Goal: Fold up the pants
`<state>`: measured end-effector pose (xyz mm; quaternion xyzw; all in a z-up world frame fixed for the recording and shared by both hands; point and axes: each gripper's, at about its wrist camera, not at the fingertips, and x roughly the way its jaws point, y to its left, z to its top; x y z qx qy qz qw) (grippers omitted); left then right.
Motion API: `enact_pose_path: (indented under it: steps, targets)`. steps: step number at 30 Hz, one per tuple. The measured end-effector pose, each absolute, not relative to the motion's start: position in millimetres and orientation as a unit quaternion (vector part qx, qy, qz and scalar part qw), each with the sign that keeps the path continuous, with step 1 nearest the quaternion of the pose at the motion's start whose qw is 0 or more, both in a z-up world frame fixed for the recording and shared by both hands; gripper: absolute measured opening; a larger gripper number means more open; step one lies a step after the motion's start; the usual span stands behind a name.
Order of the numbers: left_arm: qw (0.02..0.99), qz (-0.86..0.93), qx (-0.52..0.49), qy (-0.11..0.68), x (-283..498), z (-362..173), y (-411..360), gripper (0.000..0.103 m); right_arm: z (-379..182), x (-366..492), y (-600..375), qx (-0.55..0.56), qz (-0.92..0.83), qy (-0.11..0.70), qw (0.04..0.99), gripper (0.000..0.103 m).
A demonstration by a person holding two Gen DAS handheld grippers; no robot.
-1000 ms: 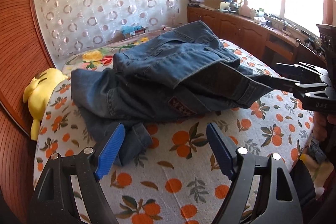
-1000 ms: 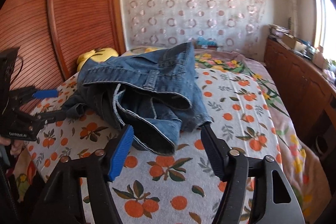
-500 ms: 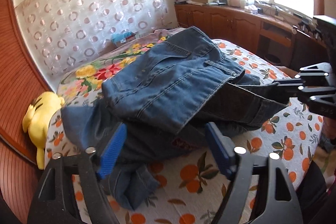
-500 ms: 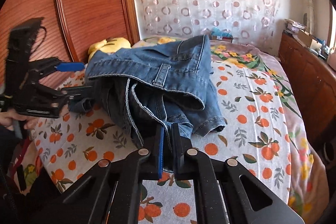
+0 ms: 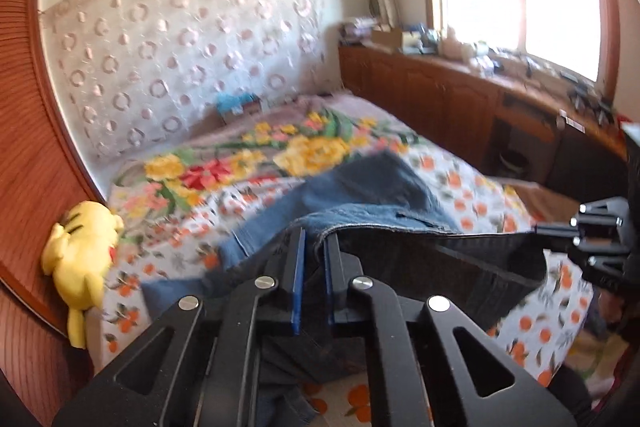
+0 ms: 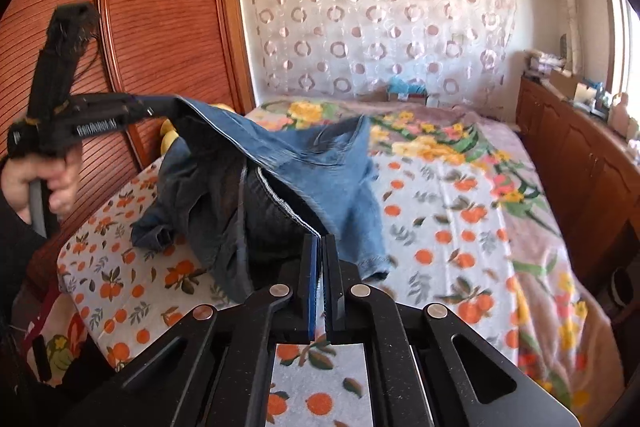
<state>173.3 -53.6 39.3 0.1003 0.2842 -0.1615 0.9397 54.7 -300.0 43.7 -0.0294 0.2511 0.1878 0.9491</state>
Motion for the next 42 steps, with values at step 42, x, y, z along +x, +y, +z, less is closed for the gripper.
enact_pose_path:
  steps: [42]
  targets:
    - [0.935, -0.140, 0.081, 0.315, 29.2, 11.0, 17.6, 0.042, -16.8, -16.6, -288.8, 0.015, 0.211, 0.313, 0.926, 0.002]
